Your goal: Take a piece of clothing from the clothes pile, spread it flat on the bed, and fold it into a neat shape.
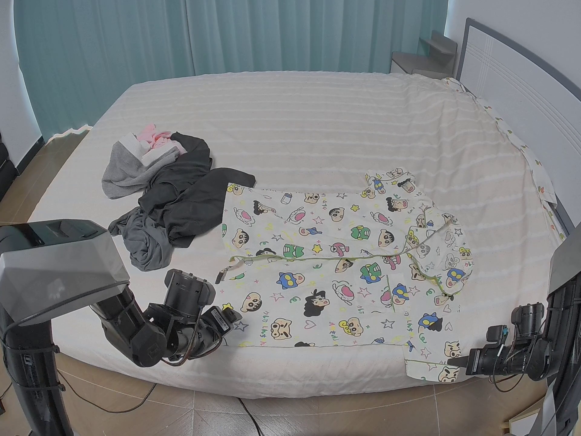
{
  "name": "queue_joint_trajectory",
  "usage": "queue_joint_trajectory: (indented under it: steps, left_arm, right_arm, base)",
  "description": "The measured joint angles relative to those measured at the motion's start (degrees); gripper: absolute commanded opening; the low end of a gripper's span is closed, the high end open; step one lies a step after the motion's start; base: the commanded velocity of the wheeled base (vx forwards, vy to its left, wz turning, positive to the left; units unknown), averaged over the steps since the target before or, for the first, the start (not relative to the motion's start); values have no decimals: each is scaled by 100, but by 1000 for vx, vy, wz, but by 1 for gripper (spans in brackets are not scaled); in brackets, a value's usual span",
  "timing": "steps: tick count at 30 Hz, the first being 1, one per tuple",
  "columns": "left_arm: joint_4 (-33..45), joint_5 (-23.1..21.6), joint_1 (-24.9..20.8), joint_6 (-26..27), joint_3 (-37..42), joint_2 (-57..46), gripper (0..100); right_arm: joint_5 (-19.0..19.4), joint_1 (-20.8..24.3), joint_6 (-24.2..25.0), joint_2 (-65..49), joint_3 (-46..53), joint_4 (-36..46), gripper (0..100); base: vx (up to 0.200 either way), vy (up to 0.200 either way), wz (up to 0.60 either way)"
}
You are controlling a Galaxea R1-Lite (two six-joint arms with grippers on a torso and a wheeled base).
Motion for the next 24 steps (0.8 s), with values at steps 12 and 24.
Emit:
queue_joint_trajectory:
  steps: [12, 24]
  left_arm:
    - [271, 22, 7, -4, -397, 199, 0]
    - [308, 107, -13, -4, -367, 289, 0]
  right_arm:
    - [0, 11, 2, 0, 0, 0, 0]
    - [-1, 9, 0, 0, 0, 9, 0]
  base:
    - [0, 0, 0]
    - [0, 0, 0]
